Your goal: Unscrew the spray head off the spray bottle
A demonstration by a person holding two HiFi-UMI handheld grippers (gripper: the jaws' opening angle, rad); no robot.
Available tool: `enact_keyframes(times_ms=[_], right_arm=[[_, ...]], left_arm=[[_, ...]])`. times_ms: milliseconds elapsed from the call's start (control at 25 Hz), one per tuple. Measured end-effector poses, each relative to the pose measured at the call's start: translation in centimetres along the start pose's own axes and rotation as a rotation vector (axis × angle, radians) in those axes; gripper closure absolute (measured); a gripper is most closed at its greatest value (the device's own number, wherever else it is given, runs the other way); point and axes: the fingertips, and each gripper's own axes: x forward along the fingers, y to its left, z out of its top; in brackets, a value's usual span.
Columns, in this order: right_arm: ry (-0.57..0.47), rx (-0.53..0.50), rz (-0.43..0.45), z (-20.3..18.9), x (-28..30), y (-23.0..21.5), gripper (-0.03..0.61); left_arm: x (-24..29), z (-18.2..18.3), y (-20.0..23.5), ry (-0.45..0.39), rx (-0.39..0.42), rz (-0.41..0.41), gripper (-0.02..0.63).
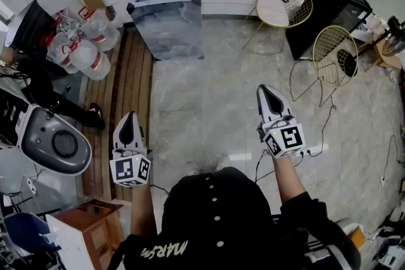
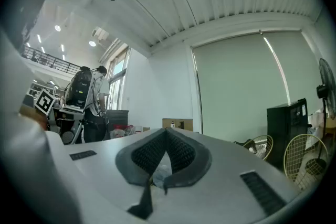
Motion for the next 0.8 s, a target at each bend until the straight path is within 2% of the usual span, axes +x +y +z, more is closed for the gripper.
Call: enact_keyframes(times_ms=[360,600,800], right_arm=[[0.003,0.020,0.012,-0.2,-1.1,-1.8,0.568],[-0.028,0.051,0.048,-0.5,-1.8,-3.6,0.568],[-0.020,0.080,0.054,-1.3,-1.3,-4.9,0.568]], left_arm=[[0.0,0.2,-2.4,0.009,0.020,0.012,0.589],[-0.2,0.4,-3.9,0.003,0.030,0.050,0.589],[-0.4,0.1,-3.5,-0.003,0.016,0.091,0.589]])
